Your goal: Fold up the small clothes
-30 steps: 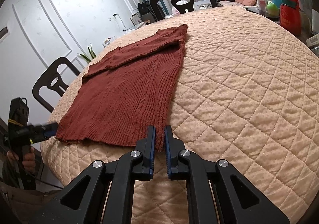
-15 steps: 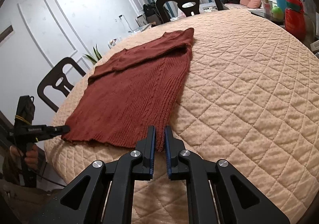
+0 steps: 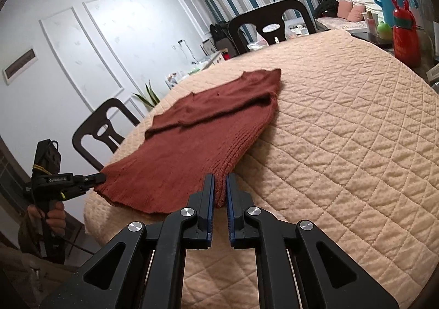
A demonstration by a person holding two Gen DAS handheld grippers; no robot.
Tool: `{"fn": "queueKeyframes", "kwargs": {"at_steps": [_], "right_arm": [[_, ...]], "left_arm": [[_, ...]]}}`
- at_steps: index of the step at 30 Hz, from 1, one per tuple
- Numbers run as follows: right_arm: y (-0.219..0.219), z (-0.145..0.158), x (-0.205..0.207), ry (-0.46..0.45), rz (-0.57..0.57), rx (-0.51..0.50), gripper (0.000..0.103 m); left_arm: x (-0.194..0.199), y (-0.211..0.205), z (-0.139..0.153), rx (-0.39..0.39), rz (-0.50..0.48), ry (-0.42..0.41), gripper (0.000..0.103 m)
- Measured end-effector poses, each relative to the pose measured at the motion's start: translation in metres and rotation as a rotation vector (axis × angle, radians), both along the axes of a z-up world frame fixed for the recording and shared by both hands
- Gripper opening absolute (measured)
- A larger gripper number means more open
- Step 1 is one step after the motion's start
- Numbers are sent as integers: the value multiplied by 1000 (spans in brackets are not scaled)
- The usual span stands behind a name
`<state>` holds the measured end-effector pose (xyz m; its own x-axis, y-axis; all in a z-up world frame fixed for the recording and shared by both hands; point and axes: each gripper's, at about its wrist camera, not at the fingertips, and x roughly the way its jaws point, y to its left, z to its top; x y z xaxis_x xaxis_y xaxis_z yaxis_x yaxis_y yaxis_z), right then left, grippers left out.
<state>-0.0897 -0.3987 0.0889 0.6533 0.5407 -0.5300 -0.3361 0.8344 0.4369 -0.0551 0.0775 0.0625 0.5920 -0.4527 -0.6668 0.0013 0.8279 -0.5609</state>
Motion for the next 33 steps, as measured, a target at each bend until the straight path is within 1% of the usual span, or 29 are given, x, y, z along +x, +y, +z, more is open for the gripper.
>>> {"fn": "queueKeyframes", "kwargs": {"at_steps": [5,9,14,17,19,22,26,28,30,32,33], "right_arm": [[-6,20,-6,-49,8,29,8],[-4,41,0,-107,-3,-2,8],[5,64,20,-171,-12,-55,8],[8,73,32,-193,-19,-71,8],[12,82,44,-203,-24,-69,8],[19,94,59,-226,-26,-86,8],[29,106,86,-230,-23,-120,8],[33,109,99,-224,-23,-129,8],[36,107,118,-206,-35,-137,7],[36,101,130,-178,-35,-124,7],[36,98,134,-166,-36,-120,7]], "left_arm": [[-4,1,18,-3,-3,-53,11],[5,5,32,21,-2,-83,11],[25,4,51,70,-5,-135,11],[40,6,57,75,0,-145,11],[49,5,62,85,-8,-168,11],[64,8,71,97,4,-195,11],[91,16,80,91,27,-209,11],[108,16,80,104,24,-202,11],[118,14,75,137,29,-179,10],[119,8,69,145,-35,-177,11],[118,5,64,149,-68,-163,11]]}}
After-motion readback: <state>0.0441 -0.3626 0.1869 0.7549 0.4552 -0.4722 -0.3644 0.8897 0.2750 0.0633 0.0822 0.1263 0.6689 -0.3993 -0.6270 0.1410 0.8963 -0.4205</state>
